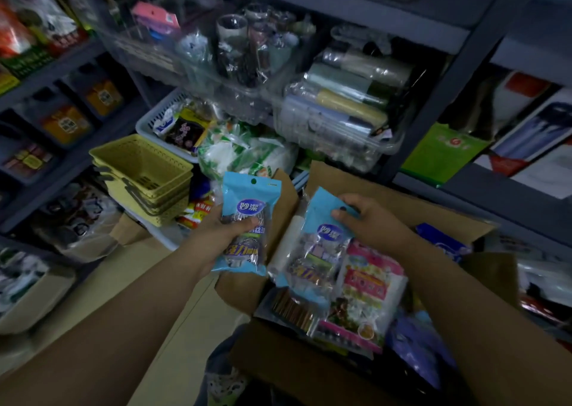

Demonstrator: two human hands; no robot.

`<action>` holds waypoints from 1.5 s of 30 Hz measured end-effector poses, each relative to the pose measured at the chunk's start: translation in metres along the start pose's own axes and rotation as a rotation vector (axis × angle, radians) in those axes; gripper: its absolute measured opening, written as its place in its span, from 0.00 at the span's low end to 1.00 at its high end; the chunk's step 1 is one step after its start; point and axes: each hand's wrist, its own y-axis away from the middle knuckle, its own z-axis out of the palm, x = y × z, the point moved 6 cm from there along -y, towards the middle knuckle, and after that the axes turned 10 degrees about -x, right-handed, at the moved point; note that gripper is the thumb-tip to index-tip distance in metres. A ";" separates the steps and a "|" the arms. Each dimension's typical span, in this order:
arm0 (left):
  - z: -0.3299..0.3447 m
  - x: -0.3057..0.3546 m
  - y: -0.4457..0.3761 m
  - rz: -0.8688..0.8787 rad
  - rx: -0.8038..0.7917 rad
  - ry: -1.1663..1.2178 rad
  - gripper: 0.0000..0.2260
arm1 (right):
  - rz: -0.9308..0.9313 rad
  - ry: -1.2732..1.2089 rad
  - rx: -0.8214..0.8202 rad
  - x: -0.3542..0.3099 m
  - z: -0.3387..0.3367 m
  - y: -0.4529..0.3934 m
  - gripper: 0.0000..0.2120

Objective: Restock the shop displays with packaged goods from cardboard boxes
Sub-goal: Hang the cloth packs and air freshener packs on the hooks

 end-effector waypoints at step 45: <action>0.064 0.422 -0.056 0.584 -0.630 -0.019 0.10 | -0.469 -0.480 0.801 -0.293 -0.198 -0.020 0.16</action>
